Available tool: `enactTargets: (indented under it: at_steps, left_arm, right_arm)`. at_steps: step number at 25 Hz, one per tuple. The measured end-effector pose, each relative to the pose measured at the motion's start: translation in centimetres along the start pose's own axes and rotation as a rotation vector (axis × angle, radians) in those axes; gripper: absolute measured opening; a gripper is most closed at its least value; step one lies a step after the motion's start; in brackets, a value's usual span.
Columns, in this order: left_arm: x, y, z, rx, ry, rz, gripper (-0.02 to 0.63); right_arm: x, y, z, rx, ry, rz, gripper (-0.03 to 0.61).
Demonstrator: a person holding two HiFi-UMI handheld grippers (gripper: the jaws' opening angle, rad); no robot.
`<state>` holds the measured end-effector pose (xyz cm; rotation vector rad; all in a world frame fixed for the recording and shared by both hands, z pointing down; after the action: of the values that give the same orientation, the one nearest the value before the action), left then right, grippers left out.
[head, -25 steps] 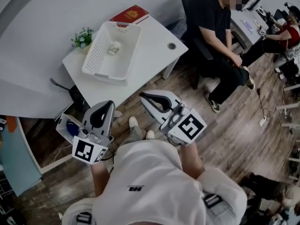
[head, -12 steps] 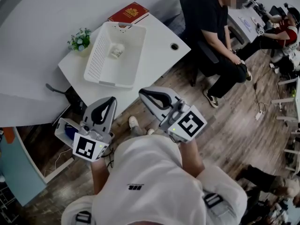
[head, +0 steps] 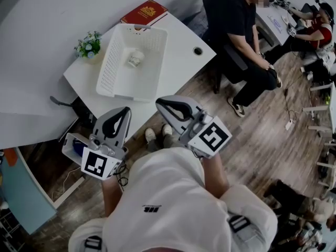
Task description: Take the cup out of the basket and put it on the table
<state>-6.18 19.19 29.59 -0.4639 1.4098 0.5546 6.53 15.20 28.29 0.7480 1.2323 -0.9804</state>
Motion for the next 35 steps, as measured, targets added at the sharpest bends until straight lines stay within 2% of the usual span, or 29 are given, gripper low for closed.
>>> enactTargets:
  at_steps: [4,14,22,27,31,35]
  left_arm:
    - [-0.5,-1.2,-0.5,0.013,0.005,-0.016,0.009]
    - [-0.5,-4.3,-2.5,0.113,-0.004,-0.042,0.009]
    - [-0.7,-6.0,-3.4,0.173,-0.015,-0.07,0.009]
    - [-0.9,-6.4,-4.3,0.185,-0.005,-0.076,0.009]
    - [-1.4,-6.9,-5.7,0.17,-0.022,-0.073,0.009]
    - [-2.0,-7.5,-7.4,0.146,-0.005,-0.059,0.009]
  right_arm:
    - [-0.1,-0.5,1.5,0.026,-0.009,-0.011,0.015]
    - [0.5,-2.5,6.3,0.153,-0.015,-0.016,0.015]
    - [0.3,-3.4,9.3,0.204,-0.02,-0.041,0.015]
    - [0.2,-4.3,10.1,0.209,-0.017,-0.052,0.015]
    - [-0.1,-5.7,11.1,0.185,-0.003,-0.08,0.015]
    - [0.1,-7.2,12.0,0.151,0.01,-0.09,0.015]
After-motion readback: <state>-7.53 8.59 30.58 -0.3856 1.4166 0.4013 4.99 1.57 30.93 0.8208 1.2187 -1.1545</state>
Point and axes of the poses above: the fingertips, and each gripper's own axes: y backward along the fingers, z to its right, x out of its top, the point moved 4 cm from there along y, backward along the fingers, and after that the axes turned 8 degrees about -y, right-handed, at the moved point
